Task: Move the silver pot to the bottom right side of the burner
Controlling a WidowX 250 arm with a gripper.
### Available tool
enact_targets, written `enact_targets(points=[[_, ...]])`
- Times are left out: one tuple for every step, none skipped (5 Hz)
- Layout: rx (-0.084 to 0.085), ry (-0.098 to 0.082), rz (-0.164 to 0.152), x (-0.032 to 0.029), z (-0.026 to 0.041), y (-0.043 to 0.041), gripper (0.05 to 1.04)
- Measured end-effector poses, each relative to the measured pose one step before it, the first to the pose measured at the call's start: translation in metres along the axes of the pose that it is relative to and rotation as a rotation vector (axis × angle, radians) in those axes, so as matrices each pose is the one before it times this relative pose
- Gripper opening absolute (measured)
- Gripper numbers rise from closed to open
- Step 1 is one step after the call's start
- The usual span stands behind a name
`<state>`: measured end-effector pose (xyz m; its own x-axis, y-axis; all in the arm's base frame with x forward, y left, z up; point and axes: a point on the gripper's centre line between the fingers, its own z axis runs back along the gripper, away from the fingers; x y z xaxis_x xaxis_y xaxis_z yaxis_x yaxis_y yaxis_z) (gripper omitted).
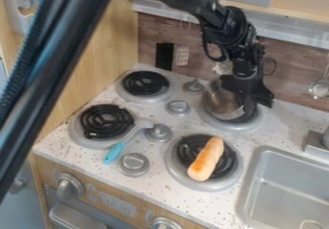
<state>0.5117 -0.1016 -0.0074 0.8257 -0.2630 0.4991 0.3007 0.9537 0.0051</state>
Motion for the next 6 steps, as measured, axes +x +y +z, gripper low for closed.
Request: enact_targets(points=[[0.0221,0.0222,-0.0312,0.00669,-0.01435,0.00061,0.065],[0.0186,0.0161,-0.0527,0.00387,-0.01194,-0.0081,0.065],[0.0092,0.003,-0.0036,0.00198,-0.00629,0.0011,0.065],[0.0055,0.0132,0.0197,-0.00185,-0.0018,0.00087,0.092],[0.0174,0.0203,0.0301,-0.00426,-0.00112,0.00327,0.268],[0.0139,0.0161,0.034,-0.01274,-0.00438,0.00222,0.557]])
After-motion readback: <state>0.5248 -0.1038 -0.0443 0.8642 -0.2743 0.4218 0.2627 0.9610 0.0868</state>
